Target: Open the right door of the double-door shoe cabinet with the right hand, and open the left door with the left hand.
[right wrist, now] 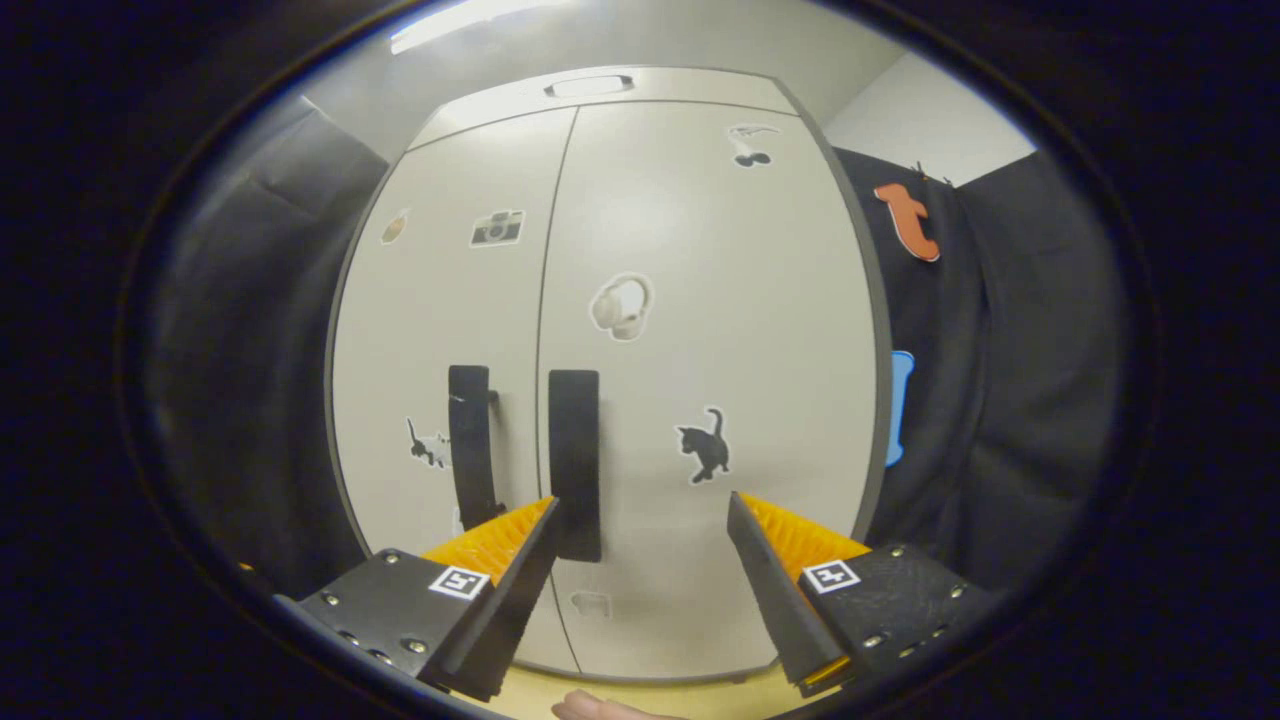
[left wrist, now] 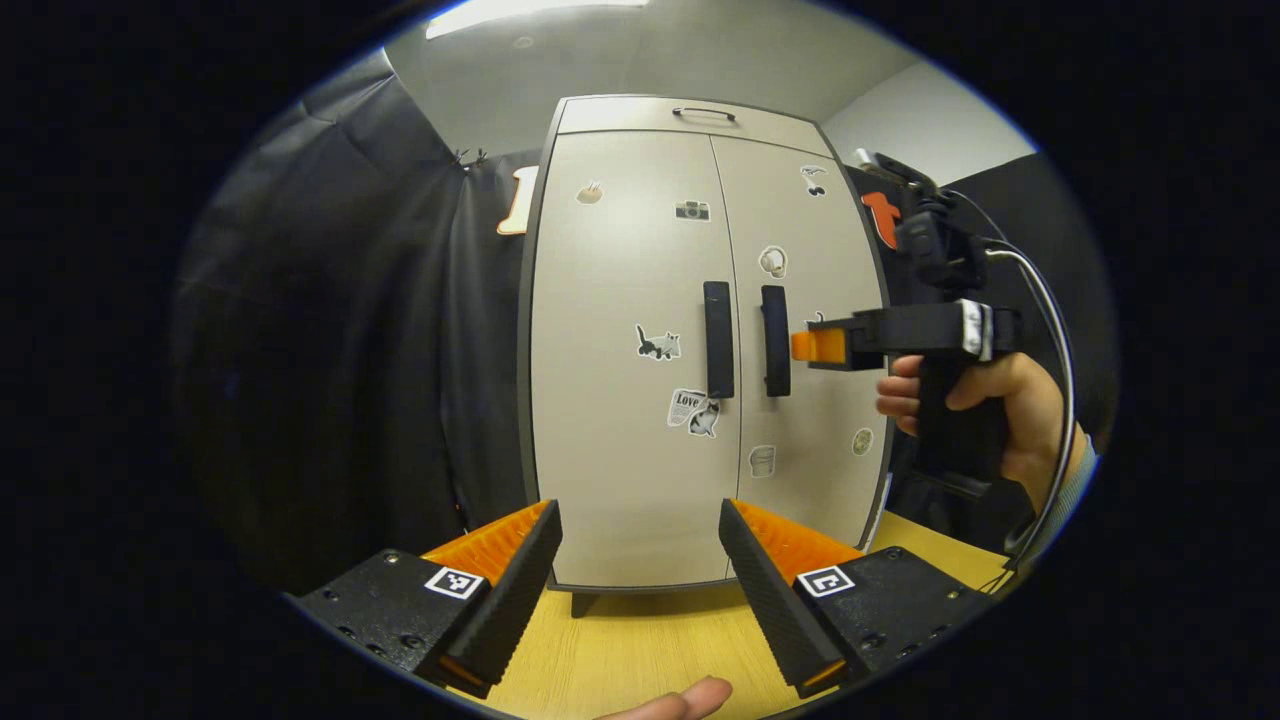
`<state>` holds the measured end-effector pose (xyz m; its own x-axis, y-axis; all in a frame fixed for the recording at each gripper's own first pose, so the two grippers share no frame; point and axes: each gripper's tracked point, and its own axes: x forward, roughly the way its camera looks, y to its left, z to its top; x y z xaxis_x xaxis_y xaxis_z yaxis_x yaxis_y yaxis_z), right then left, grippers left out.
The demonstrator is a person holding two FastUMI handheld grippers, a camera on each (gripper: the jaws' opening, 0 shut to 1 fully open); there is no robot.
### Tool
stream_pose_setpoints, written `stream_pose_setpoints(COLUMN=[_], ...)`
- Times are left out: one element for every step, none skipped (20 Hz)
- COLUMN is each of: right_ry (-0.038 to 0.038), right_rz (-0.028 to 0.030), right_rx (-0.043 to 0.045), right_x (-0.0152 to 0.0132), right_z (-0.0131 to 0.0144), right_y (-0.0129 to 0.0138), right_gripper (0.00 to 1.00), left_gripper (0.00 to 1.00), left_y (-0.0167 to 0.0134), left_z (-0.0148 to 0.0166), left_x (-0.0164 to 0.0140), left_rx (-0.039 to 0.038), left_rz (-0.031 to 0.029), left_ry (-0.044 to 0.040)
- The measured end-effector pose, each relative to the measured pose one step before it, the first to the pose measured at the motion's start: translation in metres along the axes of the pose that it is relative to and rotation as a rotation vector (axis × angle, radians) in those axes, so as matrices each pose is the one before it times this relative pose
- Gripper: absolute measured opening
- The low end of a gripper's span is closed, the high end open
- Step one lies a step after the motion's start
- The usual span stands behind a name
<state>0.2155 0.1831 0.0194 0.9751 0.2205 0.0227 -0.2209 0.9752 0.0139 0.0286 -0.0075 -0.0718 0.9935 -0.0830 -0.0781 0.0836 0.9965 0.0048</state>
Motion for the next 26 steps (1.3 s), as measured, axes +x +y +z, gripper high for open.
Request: stream_pose_setpoints(right_ry=[-0.00014, 0.00094, 0.00235, 0.00157, 0.00301, 0.01238, 0.01418, -0.02802, 0.0111, -0.00645, 0.00506, 0.01429, 0.02075, 0.00287, 0.01755, 0.00801, -0.00233, -0.0012, -0.00889, -0.00315, -0.00635, -0.00227, -0.00024, -0.00195, -0.00031, 0.00192], right_rz=[-0.0131, -0.00733, 0.02354, -0.0055, -0.02082, 0.0044, 0.01033, 0.00495, 0.00104, 0.01202, 0.05414, -0.03418, -0.00706, -0.00708, 0.00843, 0.01454, 0.01529, 0.00812, 0.00755, 0.00906, 0.01335, 0.0123, 0.01089, 0.00876, 0.01029, 0.01006], right_rx=[0.00414, 0.00736, 0.02093, 0.01152, 0.0, 0.01175, 0.00539, -0.00542, -0.01513, -0.00048, 0.00918, -0.00952, -0.01048, 0.00622, -0.00889, -0.00113, 0.00945, 0.01105, -0.00576, 0.00162, 0.00757, 0.00353, 0.00231, -0.00379, 0.0, 0.00595], right_x=[0.00853, 0.00837, 0.0063, 0.00694, 0.00494, 0.00437, 0.00291, -0.00527, 0.00557, 0.00082, 0.00059, 0.01082, -0.01129, 0.00084, -0.00143, 0.00149, -0.00196, -0.00126, -0.00352, -0.00302, -0.00384, -0.00367, -0.00453, -0.00434, -0.00397, -0.0042], right_z=[0.00071, 0.00129, 0.0005, -0.00057, -0.00005, -0.00289, -0.00275, 0.00684, -0.00409, 0.00169, -0.00191, -0.00628, 0.00541, -0.0003, -0.00127, -0.00061, 0.00086, -0.0003, 0.0013, 0.00041, -0.00068, 0.00051, -0.00008, 0.00055, 0.00007, 0.00058], right_y=[0.00204, 0.00274, 0.00816, 0.00194, -0.00364, 0.00159, 0.00369, -0.00073, 0.0028, 0.00502, 0.01474, -0.00135, 0.00801, -0.00375, -0.0005, -0.00075, 0.00132, 0.00055, -0.00082, 0.00004, -0.0005, -0.00069, -0.00083, -0.00034, -0.00105, -0.0011], right_gripper=[0.94, 0.98, 0.94, 0.95, 0.96, 0.92, 0.9, 0.86, 0.78, 0.75, 0.65, 0.52, 0.24, 0.27, 0.19, 0.17, 0.17, 0.17, 0.17, 0.17, 0.17, 0.17, 0.17, 0.17, 0.17, 0.17], left_gripper=[0.98, 0.98, 0.98, 0.98, 0.98, 0.98, 0.98, 0.98, 0.98, 0.98, 0.98, 0.98, 0.98, 0.98, 0.98, 0.98, 0.98, 0.98, 0.98, 0.98, 0.98, 0.98, 0.98, 0.98, 0.98, 0.98], left_y=[0.00204, 0.00113, 0.00028, 0.0013, 0.00275, 0.00224, 0.00265, 0.00259, 0.00246, 0.00135, 0.00008, -0.00113, -0.0003, 0.00071, 0.00137, 0.00156, 0.00079, -0.00051, 0.00098, 0.001, 0.00137, 0.00075, 0.00067, 0.00052, 0.00039, -0.00079], left_z=[-0.00167, -0.00304, -0.0026, -0.00221, 0.00004, -0.00095, -0.00027, 0.00029, 0.00025, -0.00046, -0.0005, -0.00122, -0.00125, -0.00156, -0.00077, -0.0006, -0.00037, 0.00057, 0.00071, 0.00019, 0.00056, -0.00083, 0.00026, -0.00007, 0.0015, 0.00123], left_x=[-0.00049, -0.00113, -0.00042, -0.00085, 0.00075, 0.00128, 0.00011, -0.00025, -0.00065, 0.00081, 0.00025, -0.00054, -0.00096, -0.0012, -0.00102, -0.00068, -0.00101, -0.00137, -0.00228, -0.0014, -0.00232, -0.00297, -0.00334, -0.00337, -0.00347, -0.00292], left_rx=[0.00603, -0.0012, -0.00645, -0.00568, -0.00135, 0.00136, 0.00579, 0.00521, 0.00244, -0.00253, -0.00491, -0.00324, -0.0015, 0.00159, 0.00228, 0.00036, -0.00292, -0.00697, -0.00514, -0.0019, 0.00013, 0.0017, 0.00185, 0.00086, -0.00215, -0.00223], left_rz=[0.00047, -0.00361, -0.007, -0.00162, 0.00113, 0.00319, 0.0035, 0.00504, 0.00472, 0.00317, -0.00217, -0.00359, 0.00031, 0.00438, 0.00704, 0.00527, 0.00246, 0.00168, 0.00263, 0.00545, 0.00802, 0.00766, 0.00619, 0.00656, 0.00575, 0.00292], left_ry=[0.00012, 0.00335, 0.00379, 0.00295, -0.00107, 0.0006, -0.00019, -0.00399, -0.00353, -0.00028, 0.00286, 0.00323, 0.00479, 0.00541, 0.00361, 0.00477, 0.00378, 0.00073, 0.00098, -0.00075, 0.00074, 0.00139, -0.00022, 0.0008, -0.00208, -0.0035])
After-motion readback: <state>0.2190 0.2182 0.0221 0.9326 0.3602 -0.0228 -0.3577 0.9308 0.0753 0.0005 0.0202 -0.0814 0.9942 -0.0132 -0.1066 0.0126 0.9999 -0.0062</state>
